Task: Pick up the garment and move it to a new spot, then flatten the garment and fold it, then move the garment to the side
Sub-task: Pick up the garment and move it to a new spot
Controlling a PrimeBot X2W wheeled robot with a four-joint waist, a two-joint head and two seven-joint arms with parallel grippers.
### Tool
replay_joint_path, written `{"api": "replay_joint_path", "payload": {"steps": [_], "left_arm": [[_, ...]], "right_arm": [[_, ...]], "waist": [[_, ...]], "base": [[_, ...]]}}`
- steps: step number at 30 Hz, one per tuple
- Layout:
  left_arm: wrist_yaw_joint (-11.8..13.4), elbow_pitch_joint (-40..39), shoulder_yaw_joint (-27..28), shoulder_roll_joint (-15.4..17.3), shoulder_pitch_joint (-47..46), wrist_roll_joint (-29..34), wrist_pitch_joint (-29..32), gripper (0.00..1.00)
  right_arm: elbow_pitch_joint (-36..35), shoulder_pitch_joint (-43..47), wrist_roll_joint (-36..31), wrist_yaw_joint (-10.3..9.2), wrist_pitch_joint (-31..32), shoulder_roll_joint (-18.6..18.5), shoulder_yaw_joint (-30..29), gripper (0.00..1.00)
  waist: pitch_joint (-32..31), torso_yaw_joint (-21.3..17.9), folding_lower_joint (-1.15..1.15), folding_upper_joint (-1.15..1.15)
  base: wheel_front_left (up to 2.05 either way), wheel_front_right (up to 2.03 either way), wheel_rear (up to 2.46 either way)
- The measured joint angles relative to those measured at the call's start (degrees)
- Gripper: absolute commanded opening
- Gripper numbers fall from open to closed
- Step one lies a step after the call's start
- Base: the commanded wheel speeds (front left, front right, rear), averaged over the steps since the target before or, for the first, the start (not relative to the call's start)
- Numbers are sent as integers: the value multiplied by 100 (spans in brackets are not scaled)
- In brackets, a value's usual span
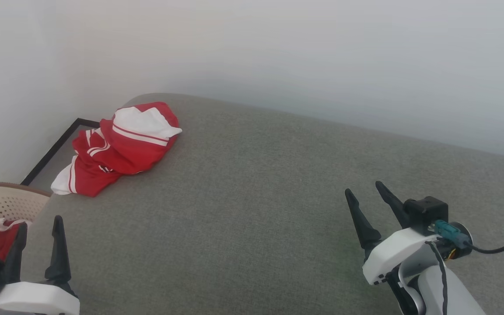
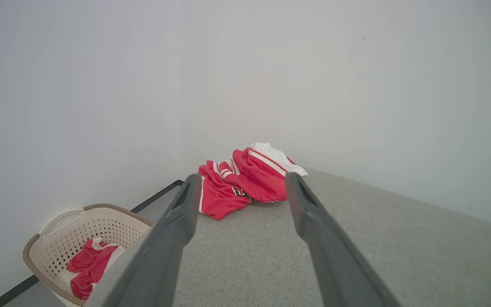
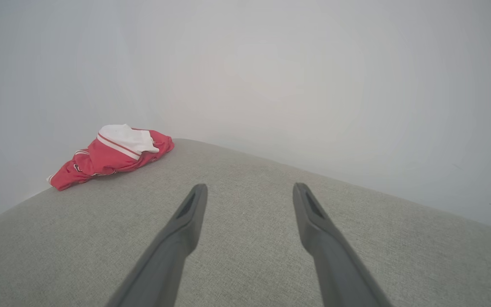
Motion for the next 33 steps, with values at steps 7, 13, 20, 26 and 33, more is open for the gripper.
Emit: {"api": "replay_joint_path", "payload": {"steps": [7,13,20,26,33], "left_arm": [[42,58,9,7,-165,-166,167,100],[10,287,1,314,-803,-337,636,100],[-59,905,109,836,-1950,-651,934,100],[-110,1755,134,1290,-3008,-926,1184,100],[-127,2906,-90,1648,-4089,-995,1726,100]], "right_arm": [[-15,1,-1,0,-30,-32,-148,100],[-164,-84,-68,0,43,-91,-187,100],[-486,-396,-265,0,244,-179,-186,100],[-904,-703,-422,0,426,-260,-263,100],[-1368,-978,-658,0,621,-287,-336,100]], "waist": [[85,51,0,0],[280,-35,0,0],[774,-361,0,0],[1435,-695,0,0],[2330,-1090,0,0]], "base": [[0,0,0],[0,0,0],[0,0,0],[0,0,0],[0,0,0]]}}
